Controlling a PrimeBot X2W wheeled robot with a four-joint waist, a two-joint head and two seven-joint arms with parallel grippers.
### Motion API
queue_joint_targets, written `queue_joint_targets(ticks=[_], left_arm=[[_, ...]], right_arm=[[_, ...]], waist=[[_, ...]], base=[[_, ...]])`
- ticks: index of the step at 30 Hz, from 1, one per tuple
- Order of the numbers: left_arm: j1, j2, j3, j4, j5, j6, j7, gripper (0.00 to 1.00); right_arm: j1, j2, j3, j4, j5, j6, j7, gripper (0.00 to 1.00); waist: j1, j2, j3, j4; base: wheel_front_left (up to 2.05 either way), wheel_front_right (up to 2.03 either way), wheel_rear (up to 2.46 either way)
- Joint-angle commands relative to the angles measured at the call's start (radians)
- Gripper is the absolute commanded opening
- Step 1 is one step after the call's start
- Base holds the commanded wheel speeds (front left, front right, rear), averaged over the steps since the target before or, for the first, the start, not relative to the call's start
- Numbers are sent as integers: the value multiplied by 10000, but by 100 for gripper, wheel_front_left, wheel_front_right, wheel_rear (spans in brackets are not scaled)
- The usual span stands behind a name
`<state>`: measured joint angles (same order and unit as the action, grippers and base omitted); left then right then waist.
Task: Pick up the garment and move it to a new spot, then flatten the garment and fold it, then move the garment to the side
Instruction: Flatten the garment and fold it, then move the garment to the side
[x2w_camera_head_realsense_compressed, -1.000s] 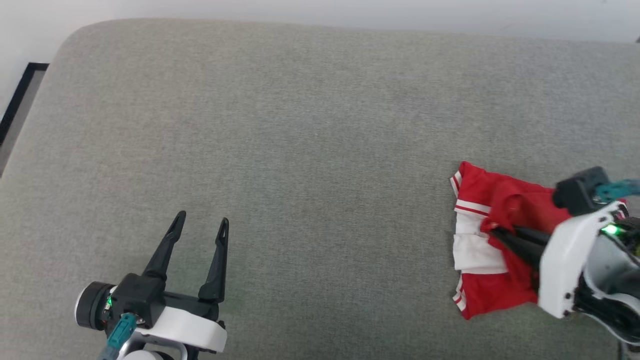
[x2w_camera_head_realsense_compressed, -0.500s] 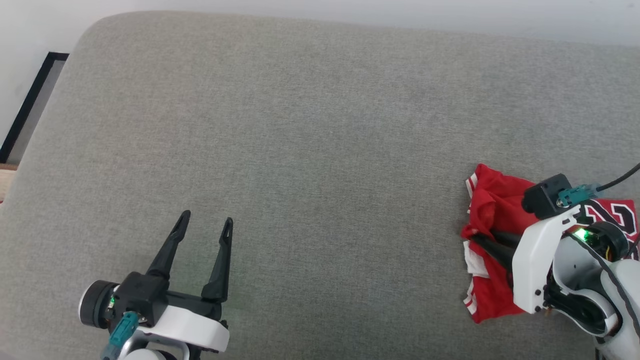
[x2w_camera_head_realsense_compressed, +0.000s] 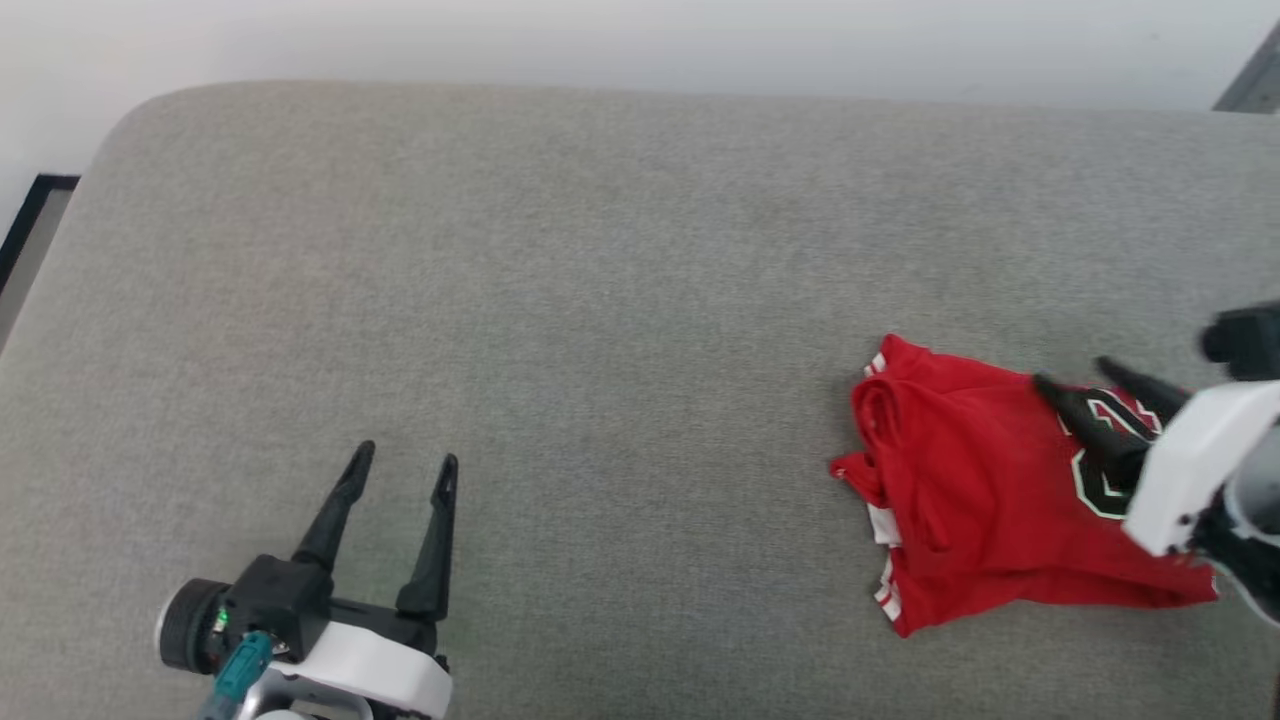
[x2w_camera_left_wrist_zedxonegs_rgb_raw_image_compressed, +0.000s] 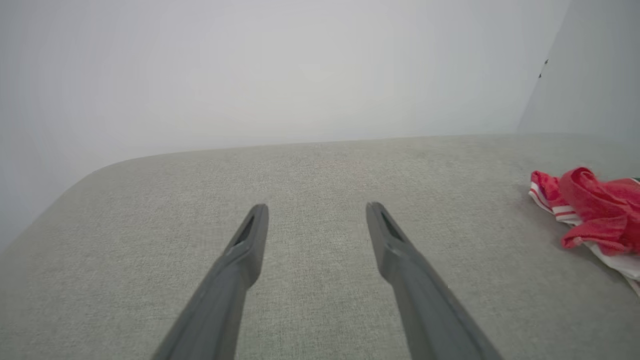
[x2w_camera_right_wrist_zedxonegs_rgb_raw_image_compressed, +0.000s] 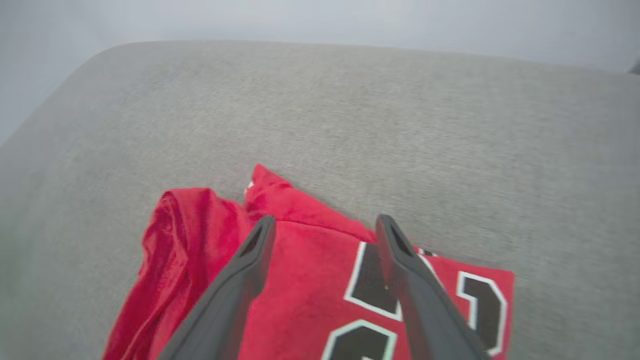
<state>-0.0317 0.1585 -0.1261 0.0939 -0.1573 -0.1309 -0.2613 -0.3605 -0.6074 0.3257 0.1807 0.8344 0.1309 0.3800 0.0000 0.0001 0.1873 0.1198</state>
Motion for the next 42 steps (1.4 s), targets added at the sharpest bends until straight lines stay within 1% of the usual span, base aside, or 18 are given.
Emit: queue_joint_targets(ticks=[1,2,7,9,14,17,22,29,33,39,42], left_arm=[[125,3,-42,57,-48,7,-53,100],[132,24,-117,183,-118,7,-53,100],[-115,16,-298,557,-236,7,-53,100],[-202,61,-336,729,-313,7,-53,100],[-78,58,-28,827,-628,7,-53,100],[147,-25,249,764,-777,7,-53,100],[490,-51,600,594,-880,7,-53,100],[976,-48,971,107,-853,7,-53,100],[1346,-31,1147,-259,-694,7,-53,100],[1827,-196,1441,-864,-487,7,-53,100],[1884,-236,1489,-991,-453,7,-53,100]], right_arm=[[94,-21,-124,161,-57,-5,-250,100],[141,-70,-456,567,-229,-5,-767,100],[95,28,-1042,1794,-894,-5,-2723,100],[118,47,-995,2127,-1125,-3,-3552,100],[296,246,-802,2565,-1178,-3,-5385,100],[625,305,-875,2639,-1298,-5,-6107,100],[1386,511,-1309,2141,-1631,-5,-6440,100],[2477,859,-2087,876,-2427,-5,-6452,100],[2994,954,-2363,351,-2586,-5,-6455,100],[3778,1176,-3175,-241,-2731,-5,-6457,100],[3922,1276,-3362,-416,-2717,-3,-6455,100]], waist=[[0,-1,-97,-124],[0,-1,-161,-219],[0,-1,-347,-357],[0,-1,-468,-397],[0,-1,-861,-518],[0,-1,-1121,-537],[0,-1,-1376,-579],[0,-1,-1426,-718],[0,-1,-1362,-699],[0,-1,-1221,-611],[0,-1,-1155,-609]], base=[[0,0,0],[0,0,0],[0,0,0],[0,0,0],[0,0,0],[0,0,0],[0,0,0],[0,0,0],[0,0,0],[0,0,0],[0,0,0]])
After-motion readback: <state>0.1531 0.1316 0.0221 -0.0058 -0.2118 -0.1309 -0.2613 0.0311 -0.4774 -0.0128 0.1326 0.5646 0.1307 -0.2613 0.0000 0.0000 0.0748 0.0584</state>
